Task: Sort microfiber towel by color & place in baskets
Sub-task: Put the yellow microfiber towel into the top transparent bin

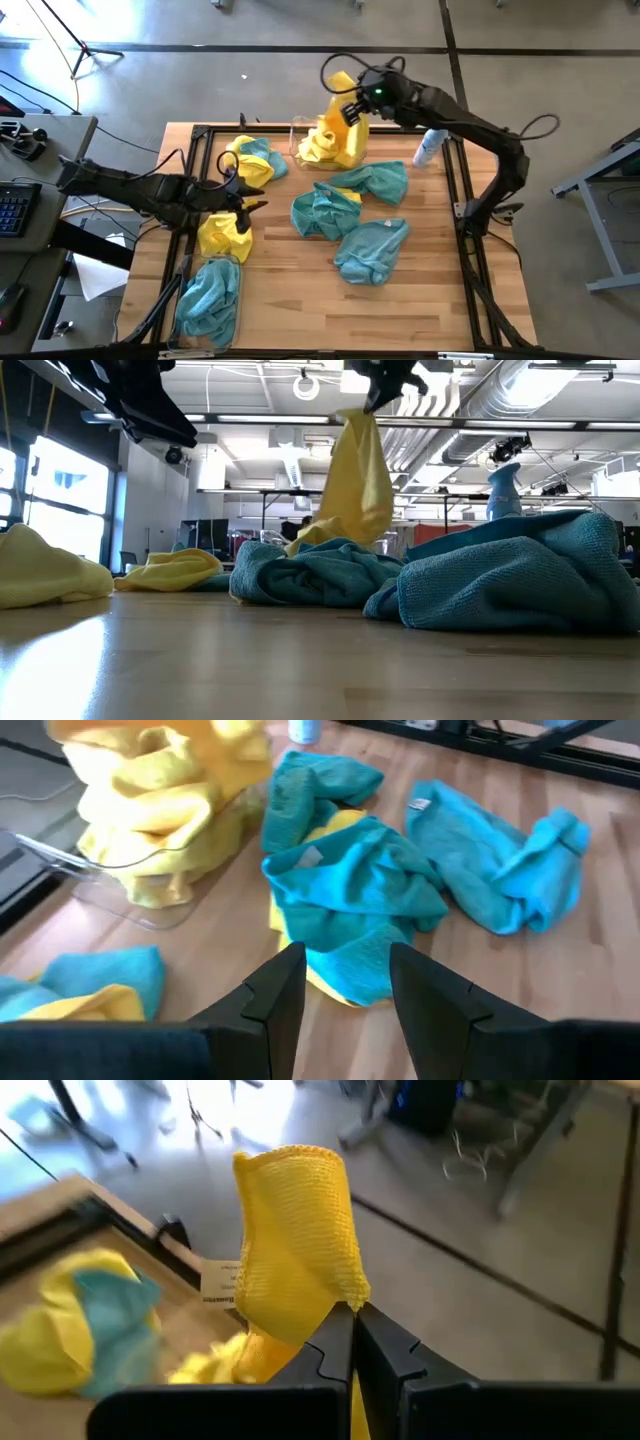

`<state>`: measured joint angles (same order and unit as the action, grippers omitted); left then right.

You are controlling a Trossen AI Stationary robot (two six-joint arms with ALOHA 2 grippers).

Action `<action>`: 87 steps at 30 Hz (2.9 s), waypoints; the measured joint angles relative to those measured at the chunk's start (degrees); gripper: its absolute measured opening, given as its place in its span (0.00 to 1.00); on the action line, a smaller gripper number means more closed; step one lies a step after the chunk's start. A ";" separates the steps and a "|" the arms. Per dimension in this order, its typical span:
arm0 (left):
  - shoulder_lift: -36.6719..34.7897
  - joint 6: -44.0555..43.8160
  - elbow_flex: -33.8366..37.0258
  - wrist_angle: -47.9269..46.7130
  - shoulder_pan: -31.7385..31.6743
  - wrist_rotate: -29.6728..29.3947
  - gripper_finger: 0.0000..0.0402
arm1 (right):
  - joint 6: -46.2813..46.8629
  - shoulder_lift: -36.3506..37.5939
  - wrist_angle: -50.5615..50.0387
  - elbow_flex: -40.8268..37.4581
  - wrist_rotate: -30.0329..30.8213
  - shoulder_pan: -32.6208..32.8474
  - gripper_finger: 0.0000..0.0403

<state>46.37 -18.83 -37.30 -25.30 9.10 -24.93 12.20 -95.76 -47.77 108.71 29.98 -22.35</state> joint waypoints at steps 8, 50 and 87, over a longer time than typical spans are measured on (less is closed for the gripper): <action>0.00 0.37 0.00 -0.04 -3.03 0.54 0.34 | 2.92 -10.88 3.17 -0.04 -16.74 -1.59 0.00; 0.02 -2.07 0.00 -0.11 -3.14 0.76 0.34 | 28.34 -18.12 15.10 -24.33 -27.04 -7.67 0.00; 0.02 -2.07 -0.02 -0.61 -3.12 0.76 0.34 | -11.90 -19.26 -7.23 2.23 -22.86 -7.67 0.25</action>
<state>46.39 -20.91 -37.32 -25.91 5.98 -24.16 0.30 -115.02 -55.00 110.93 7.12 -30.02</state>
